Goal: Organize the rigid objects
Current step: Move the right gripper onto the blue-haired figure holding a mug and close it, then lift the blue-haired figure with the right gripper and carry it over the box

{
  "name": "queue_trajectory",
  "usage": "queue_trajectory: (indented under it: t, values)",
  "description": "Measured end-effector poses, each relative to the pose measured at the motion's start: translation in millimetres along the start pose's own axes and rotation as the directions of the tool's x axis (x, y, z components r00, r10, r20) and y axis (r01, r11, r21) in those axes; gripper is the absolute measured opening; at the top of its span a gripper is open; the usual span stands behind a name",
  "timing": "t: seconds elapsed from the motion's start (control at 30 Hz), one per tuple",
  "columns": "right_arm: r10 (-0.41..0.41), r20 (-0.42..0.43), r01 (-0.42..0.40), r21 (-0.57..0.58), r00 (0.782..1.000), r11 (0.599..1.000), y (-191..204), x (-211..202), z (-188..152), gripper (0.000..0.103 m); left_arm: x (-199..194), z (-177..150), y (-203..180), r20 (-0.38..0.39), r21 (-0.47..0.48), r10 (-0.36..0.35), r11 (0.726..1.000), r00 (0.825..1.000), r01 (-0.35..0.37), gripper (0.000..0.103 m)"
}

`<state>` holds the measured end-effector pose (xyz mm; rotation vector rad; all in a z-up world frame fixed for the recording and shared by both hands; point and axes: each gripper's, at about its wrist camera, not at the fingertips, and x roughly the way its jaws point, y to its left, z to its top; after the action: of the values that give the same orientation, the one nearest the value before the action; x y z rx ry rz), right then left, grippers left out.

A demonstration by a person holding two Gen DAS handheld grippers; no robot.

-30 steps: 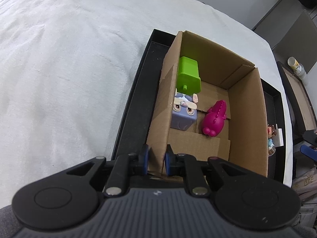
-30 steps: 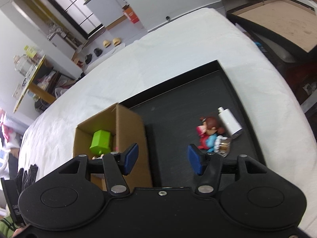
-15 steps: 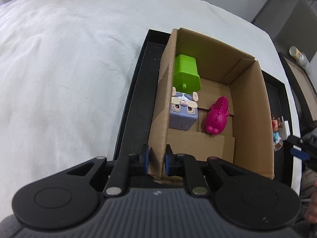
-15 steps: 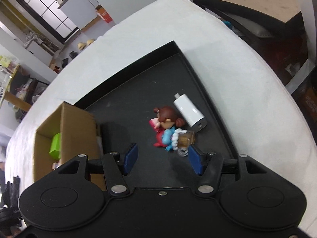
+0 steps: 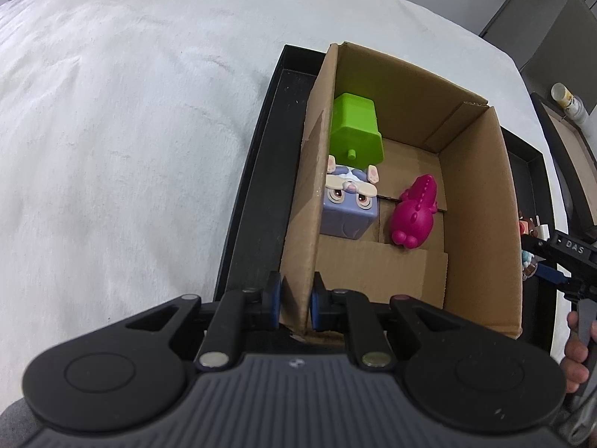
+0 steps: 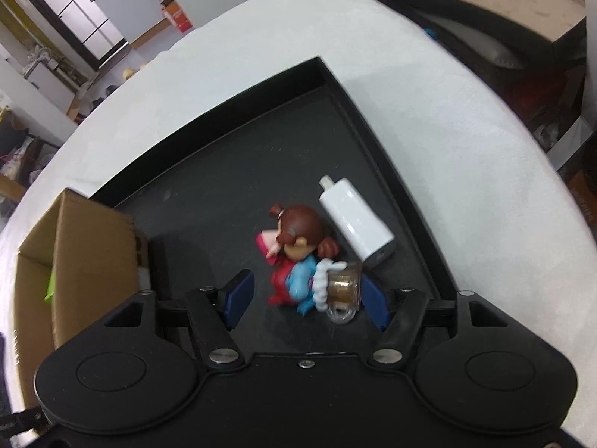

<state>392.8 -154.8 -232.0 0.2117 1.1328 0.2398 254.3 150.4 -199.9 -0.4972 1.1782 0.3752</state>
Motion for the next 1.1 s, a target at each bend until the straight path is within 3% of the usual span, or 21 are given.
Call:
queue_trajectory:
  t: [0.33, 0.5, 0.77, 1.1]
  values:
    - [-0.095, 0.009, 0.095, -0.115, 0.995, 0.989, 20.2, 15.0, -7.7, 0.073, 1.9, 0.7, -3.1, -0.011, 0.020, 0.006, 1.000, 1.000, -0.006, 0.014]
    - [-0.152, 0.038, 0.156, -0.223, 0.988, 0.962, 29.7, 14.8, -14.9, 0.062, 2.8, -1.1, -4.5, 0.001, 0.040, 0.015, 0.999, 1.000, -0.015, 0.014]
    - [-0.089, 0.010, 0.089, -0.206, 0.996, 0.974, 25.1, 4.0, -14.4, 0.061, 2.8, -6.0, -5.5, 0.031, 0.047, 0.015, 0.999, 0.999, -0.016, 0.014]
    - [0.023, 0.045, -0.011, -0.248, 0.999, 0.969, 34.2, -35.0, -21.3, 0.061, -1.2, -13.1, -7.8, 0.069, 0.055, 0.033, 0.998, 0.997, -0.037, 0.013]
